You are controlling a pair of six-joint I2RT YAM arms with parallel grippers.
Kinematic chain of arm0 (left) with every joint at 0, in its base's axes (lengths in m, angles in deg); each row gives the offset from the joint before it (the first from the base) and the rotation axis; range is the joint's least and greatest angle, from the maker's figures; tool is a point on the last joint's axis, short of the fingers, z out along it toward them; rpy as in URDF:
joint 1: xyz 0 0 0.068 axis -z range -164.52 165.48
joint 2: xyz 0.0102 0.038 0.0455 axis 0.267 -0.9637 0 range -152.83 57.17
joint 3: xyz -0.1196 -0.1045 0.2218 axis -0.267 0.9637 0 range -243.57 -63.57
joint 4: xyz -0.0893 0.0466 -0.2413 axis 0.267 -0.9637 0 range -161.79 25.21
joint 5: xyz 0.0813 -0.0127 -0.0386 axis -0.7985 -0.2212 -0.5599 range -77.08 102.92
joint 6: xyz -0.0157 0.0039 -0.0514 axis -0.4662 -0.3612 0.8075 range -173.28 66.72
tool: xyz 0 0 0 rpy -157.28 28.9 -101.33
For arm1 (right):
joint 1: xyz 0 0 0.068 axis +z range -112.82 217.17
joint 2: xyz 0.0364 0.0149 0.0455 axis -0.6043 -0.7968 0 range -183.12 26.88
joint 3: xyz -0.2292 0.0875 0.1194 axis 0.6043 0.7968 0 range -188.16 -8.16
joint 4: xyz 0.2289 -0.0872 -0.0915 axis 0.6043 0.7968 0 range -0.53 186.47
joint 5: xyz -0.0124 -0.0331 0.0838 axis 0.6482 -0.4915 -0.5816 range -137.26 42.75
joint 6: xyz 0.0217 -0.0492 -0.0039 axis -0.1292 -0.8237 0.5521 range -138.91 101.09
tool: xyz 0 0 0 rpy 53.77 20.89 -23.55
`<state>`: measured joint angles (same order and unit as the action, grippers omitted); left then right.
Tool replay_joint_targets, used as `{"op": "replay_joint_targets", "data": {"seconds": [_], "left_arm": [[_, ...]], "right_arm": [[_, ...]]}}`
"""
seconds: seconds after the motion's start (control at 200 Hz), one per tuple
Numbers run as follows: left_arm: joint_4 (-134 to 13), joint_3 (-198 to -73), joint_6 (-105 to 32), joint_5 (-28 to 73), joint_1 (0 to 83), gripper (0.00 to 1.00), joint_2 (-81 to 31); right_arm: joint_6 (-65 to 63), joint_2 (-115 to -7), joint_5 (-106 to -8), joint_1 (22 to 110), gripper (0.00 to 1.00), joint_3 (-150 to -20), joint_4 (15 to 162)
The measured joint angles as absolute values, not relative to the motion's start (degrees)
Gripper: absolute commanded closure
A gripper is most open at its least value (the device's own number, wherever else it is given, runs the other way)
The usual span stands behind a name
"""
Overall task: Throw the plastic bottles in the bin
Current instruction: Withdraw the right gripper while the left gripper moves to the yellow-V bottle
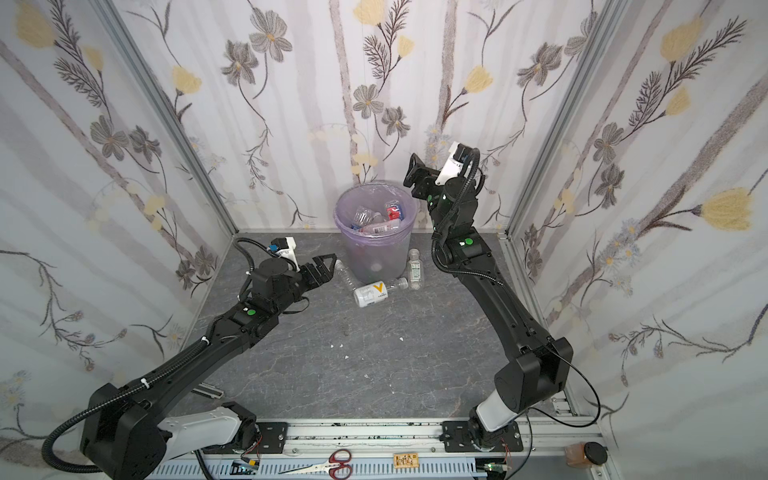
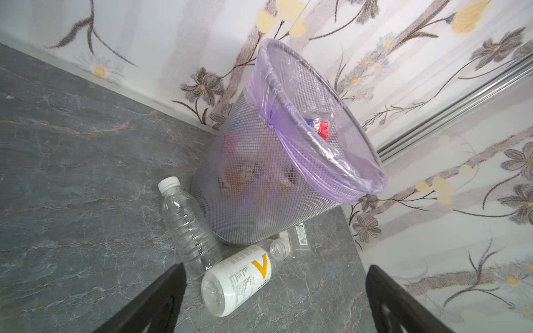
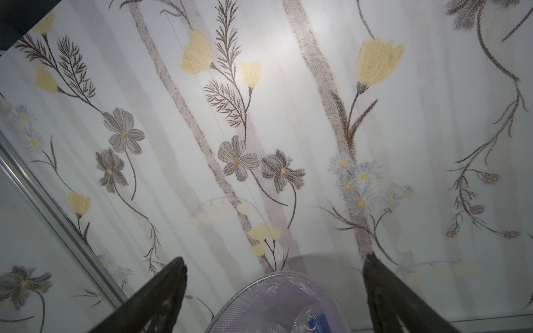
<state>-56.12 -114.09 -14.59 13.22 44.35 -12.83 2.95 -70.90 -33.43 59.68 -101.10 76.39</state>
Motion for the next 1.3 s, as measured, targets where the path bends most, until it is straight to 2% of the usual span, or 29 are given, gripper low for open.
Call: {"op": "replay_joint_targets", "data": {"seconds": [0.115, 0.505, 0.649, 0.914, 1.114, 1.299], "left_arm": [[-56.5, -114.1, -14.3, 15.1, 44.3, 0.0, -16.4], [-62.7, -119.5, -17.8, 16.6, 49.0, 0.0, -29.2], [-64.9, -122.2, -22.1, 12.0, 52.8, 0.0, -33.9], [-66.9, -129.6, -32.9, -4.3, 62.8, 0.0, -46.3], [-67.6, -135.4, -39.6, -13.5, 66.0, 0.0, -52.5], [-69.0, -139.2, -44.8, -17.5, 66.6, 0.0, -56.1]], "right_arm": [[3.0, -66.9, -33.5, 58.6, 0.0, -94.4, 75.9], [5.4, -54.9, -36.6, 53.9, 0.0, -74.0, 74.3], [6.9, -50.2, -38.5, 51.3, 0.0, -65.7, 74.1], [8.9, -41.5, -41.5, 47.1, 0.0, -55.2, 74.3], [9.8, -36.8, -42.5, 44.7, 0.0, -49.9, 74.3], [10.6, -35.2, -44.3, 42.8, 0.0, -47.3, 75.4]]}}
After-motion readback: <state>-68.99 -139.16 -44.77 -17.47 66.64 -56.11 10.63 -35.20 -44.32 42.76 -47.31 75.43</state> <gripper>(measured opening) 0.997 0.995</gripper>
